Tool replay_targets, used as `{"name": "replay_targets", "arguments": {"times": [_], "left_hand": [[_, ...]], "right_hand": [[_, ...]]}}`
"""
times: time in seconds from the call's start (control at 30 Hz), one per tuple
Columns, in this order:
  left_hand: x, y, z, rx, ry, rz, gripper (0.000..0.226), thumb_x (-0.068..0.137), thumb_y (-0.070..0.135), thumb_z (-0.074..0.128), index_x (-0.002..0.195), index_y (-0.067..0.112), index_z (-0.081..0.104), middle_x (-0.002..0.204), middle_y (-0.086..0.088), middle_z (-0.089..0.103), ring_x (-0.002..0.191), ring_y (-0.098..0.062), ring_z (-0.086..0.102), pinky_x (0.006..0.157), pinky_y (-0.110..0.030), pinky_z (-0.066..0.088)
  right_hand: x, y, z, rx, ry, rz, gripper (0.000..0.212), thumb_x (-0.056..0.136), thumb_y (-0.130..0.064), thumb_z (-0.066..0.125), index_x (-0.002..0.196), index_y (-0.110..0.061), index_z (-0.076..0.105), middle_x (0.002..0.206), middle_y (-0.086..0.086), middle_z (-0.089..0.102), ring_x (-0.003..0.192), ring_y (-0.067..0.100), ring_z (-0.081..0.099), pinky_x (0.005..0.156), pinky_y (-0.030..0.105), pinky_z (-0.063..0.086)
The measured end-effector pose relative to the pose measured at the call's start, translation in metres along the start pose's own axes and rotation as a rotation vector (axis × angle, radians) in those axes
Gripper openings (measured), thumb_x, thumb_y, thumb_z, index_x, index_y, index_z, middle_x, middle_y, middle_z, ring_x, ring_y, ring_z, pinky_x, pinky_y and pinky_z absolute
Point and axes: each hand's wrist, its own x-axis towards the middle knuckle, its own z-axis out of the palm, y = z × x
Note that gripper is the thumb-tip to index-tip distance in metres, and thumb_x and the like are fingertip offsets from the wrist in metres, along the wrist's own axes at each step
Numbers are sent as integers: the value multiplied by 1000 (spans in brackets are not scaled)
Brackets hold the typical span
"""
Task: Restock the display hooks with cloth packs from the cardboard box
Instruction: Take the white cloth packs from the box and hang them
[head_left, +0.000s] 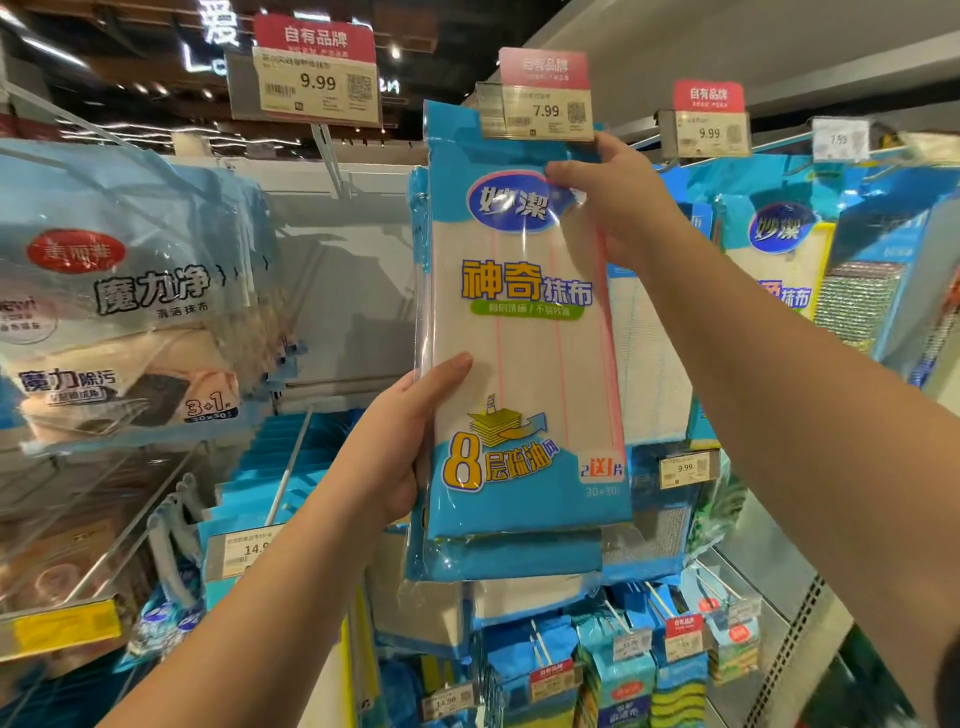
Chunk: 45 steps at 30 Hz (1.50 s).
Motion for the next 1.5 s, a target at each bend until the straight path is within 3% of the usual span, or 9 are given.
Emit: {"name": "replay_targets", "arguments": {"times": [0.33,0.43,0.53,0.67,0.83,1.0,1.13,1.33,1.5], "left_hand": [[-7,-1,9,-25,-1,-53,58,78,36,67,129,9,60,111,-17,74,98,-37,73,82,-51,61],[-3,0,10,-35,34,-61,45,91,35,63,128,10,61,111,-17,75,98,-37,73,83,-52,61],[6,-1,8,-50,87,-53,39,96,34,62,128,12,61,111,-17,74,99,-38,73,89,-55,57],[23,-2,5,-43,154,-5,44,93,33,68,131,13,58,112,-17,74,99,-39,73,87,-57,58],[41,0,8,-47,236,66,38,94,28,69,127,11,59,103,-15,77,89,-34,76,72,-48,62],[52,2,7,-19,313,94,38,91,28,73,121,10,60,95,-12,78,80,-30,77,64,-42,62],[49,0,-11,109,343,147,37,91,40,72,115,13,66,98,-9,78,89,-29,76,80,-49,61],[23,-3,-68,195,511,232,24,92,34,71,111,20,67,99,-7,77,90,-31,75,81,-60,59],[-1,-4,-90,252,577,288,17,94,35,68,108,25,66,98,-3,77,90,-28,75,80,-56,60]], "right_hand": [[4,3,-2,73,10,86,43,87,-1,69,127,-8,55,122,12,61,95,26,73,84,44,60],[5,3,3,-87,48,76,48,88,-6,70,133,-10,53,122,10,60,94,22,72,82,39,61],[0,7,4,-380,66,70,57,89,-28,71,139,-20,45,131,7,54,100,20,67,76,35,60],[-30,17,12,-654,135,53,71,88,-49,65,146,-23,33,142,9,32,117,23,52,98,40,50],[-73,40,17,-764,1,167,89,86,-60,64,156,-27,19,156,13,15,137,33,39,110,45,35],[-79,66,22,-835,-62,242,93,85,-64,62,157,-30,16,161,19,12,141,40,34,113,47,32],[-68,77,27,-823,-98,269,94,85,-62,63,158,-30,12,160,19,16,140,37,37,113,43,35],[-44,101,27,-823,-93,299,95,87,-56,64,158,-31,7,159,20,10,144,38,27,115,43,29],[-28,126,36,-769,-68,293,99,85,-54,70,158,-30,8,152,18,30,138,37,33,112,44,34]]}}
